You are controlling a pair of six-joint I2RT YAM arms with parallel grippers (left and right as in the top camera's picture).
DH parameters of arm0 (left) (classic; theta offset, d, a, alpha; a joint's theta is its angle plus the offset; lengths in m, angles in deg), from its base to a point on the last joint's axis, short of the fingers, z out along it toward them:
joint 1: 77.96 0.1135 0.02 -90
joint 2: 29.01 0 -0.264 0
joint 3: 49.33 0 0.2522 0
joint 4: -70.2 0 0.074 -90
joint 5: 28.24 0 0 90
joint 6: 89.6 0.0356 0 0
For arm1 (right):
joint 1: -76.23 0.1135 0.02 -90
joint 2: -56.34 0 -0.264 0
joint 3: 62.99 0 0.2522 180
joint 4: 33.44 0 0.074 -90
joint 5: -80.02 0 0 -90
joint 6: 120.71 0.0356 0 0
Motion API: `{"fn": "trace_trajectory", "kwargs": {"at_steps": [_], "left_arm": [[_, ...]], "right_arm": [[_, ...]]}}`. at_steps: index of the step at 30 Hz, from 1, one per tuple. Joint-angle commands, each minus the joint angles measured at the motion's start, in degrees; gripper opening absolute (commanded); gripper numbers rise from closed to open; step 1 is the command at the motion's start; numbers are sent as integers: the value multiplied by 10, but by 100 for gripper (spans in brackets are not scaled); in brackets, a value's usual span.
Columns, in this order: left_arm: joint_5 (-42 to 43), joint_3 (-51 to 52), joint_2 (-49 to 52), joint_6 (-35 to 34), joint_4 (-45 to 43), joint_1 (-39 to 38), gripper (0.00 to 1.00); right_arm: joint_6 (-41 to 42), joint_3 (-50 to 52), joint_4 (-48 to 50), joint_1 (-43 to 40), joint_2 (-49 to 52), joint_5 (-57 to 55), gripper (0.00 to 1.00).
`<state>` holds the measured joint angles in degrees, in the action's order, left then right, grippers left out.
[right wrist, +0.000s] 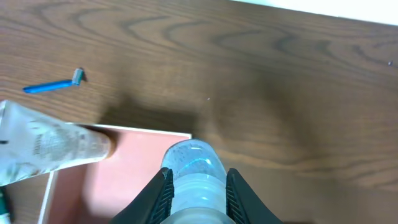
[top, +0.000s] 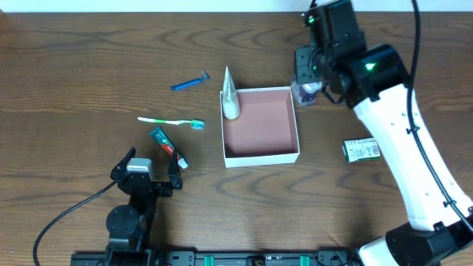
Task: Pack container
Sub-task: 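Move the soap bottle into the box beside the Pantene tube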
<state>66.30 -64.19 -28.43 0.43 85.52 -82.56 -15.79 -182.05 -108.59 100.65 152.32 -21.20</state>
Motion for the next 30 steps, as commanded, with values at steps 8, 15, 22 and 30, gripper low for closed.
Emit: {"fn": "trace_trajectory", "kwargs": {"at_steps": [8,15,22,30], "left_arm": [[10,9,-3,3,21,2,98],[10,9,-3,3,21,2,98],[10,9,-3,4,21,2,98],[10,9,-3,3,21,2,98]], "right_arm": [[160,15,28,75,4,-66,2],[203,86,123,116,7,-66,1],[211,157,176,124,7,-65,1],[211,217,243,124,7,-65,1]]}}
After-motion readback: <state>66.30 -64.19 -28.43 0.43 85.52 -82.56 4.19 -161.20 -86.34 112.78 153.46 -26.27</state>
